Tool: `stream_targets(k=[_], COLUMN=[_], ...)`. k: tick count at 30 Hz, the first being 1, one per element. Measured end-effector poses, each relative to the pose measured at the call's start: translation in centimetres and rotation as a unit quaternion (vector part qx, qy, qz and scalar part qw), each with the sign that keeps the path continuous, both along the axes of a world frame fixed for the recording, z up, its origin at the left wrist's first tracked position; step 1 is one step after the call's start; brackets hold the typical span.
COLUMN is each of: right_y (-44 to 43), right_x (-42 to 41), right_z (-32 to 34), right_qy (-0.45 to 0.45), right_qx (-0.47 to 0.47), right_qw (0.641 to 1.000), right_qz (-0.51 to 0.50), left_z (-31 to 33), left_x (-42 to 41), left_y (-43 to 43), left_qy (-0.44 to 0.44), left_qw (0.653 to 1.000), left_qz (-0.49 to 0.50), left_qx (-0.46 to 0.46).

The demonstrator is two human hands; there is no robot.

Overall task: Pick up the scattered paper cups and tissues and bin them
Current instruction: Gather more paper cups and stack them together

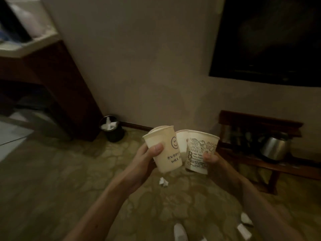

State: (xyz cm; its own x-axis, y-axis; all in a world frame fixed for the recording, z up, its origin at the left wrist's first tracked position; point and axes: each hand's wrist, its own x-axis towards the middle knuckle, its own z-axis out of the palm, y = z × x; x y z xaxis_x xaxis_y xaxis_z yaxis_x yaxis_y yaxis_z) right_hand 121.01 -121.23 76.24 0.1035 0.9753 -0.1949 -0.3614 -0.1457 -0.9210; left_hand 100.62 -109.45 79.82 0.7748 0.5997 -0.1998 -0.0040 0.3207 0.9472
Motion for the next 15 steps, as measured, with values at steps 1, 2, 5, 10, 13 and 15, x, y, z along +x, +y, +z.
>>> stream_targets(k=[1,2,5,10,13,15], right_y=[2.2,4.4,11.1,20.3,25.4,28.9], right_x=[-0.1,-0.4,-1.5,-4.9,-6.8,-7.9], right_z=[-0.2,-0.4,-1.3,-2.3,-3.6,-4.9], right_qy=[0.002,0.001,0.006,0.047,0.127,0.224], right_qx=[-0.007,-0.014,-0.04,-0.061,-0.061,-0.072], right_qw=[1.0,0.999,0.994,0.974,0.959,0.937], right_qz=[0.028,0.047,0.097,0.211,0.245,0.26], left_z=[0.0,0.0,-0.1,-1.9,-3.1,-4.3], left_x=[-0.7,-1.4,-3.9,-8.5,-10.7,-12.2], left_y=[1.4,2.8,6.8,11.4,14.4,16.8], left_qy=[0.006,0.011,0.026,-0.023,-0.065,-0.116], left_qw=[1.0,0.999,0.992,0.972,0.952,0.938], left_qz=[0.02,0.042,0.123,0.216,0.27,0.287], left_qx=[-0.017,-0.026,-0.026,-0.086,-0.128,-0.159])
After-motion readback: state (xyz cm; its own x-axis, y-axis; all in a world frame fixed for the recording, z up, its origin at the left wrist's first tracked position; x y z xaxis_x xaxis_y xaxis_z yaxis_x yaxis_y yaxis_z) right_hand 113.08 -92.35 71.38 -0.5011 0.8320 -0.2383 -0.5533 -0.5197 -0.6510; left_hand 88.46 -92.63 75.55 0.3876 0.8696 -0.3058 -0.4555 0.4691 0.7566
